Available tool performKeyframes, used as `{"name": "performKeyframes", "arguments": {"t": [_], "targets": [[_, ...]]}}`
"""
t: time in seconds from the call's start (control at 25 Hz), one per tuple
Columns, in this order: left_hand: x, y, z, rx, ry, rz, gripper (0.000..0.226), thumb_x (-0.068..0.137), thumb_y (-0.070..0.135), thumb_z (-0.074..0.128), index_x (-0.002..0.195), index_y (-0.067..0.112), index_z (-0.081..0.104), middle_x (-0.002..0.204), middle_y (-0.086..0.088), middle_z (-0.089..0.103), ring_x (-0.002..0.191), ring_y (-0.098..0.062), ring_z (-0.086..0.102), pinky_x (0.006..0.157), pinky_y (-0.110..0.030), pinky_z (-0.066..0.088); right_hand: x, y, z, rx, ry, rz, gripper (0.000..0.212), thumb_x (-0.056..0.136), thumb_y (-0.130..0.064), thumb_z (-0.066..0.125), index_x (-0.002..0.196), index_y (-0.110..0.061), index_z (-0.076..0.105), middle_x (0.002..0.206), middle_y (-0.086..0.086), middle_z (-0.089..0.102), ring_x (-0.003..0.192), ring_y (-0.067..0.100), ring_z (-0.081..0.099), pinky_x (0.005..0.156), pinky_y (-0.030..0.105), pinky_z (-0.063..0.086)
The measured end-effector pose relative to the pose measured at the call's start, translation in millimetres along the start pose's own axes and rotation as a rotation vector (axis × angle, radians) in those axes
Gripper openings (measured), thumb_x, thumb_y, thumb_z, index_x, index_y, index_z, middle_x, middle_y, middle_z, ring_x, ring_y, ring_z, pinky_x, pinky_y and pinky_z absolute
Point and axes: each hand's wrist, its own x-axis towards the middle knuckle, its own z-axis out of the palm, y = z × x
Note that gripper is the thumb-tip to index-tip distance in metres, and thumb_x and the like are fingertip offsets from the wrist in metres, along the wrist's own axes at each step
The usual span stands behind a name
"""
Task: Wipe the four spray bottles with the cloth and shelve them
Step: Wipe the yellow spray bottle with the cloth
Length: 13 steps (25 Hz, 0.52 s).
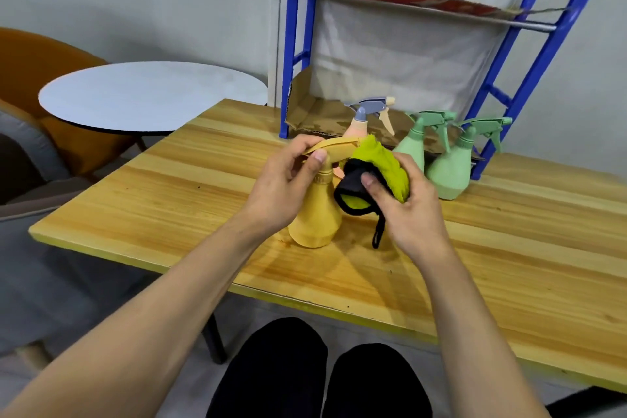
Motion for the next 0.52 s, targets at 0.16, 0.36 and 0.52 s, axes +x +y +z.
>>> {"name": "performKeyframes", "arguments": {"t": [0.16, 0.36, 0.52], "targets": [[0, 4, 2, 0.016, 0.006, 0.005, 0.015, 0.107, 0.032, 0.051, 0.117, 0.029, 0.063, 0.096, 0.011, 0.069, 0.087, -0.001, 0.06, 0.076, -0.022, 0.047, 12, -26, -44, -0.166, 0.146, -0.044, 0.035, 0.094, -0.044, 0.064, 0.124, -0.028, 0.06, 0.111, -0.01, 0.065, 0.106, 0.01, 0.06, 0.093, 0.027, 0.048], [-22, -16, 0, -0.074, -0.041, -0.238, 0.089, 0.082, 0.067, 0.071, 0.155, 0.045, 0.026, 0.152, 0.013, 0.046, 0.13, -0.002, 0.052, 0.107, -0.033, 0.046, 43, -71, -26, -0.564, -0.041, -0.373, 0.044, 0.091, -0.043, 0.067, 0.129, -0.023, 0.056, 0.12, -0.009, 0.054, 0.109, 0.005, 0.049, 0.096, 0.021, 0.038], [-45, -39, -1, 0.211, -0.113, -0.25, 0.089, 0.08, 0.05, 0.082, 0.153, 0.035, 0.033, 0.146, 0.014, 0.05, 0.134, -0.01, 0.048, 0.112, -0.033, 0.042, 46, -60, -7, -0.601, -0.165, -0.342, 0.054, 0.083, -0.053, 0.073, 0.13, -0.036, 0.051, 0.119, -0.009, 0.057, 0.105, 0.009, 0.052, 0.087, 0.028, 0.041]]}}
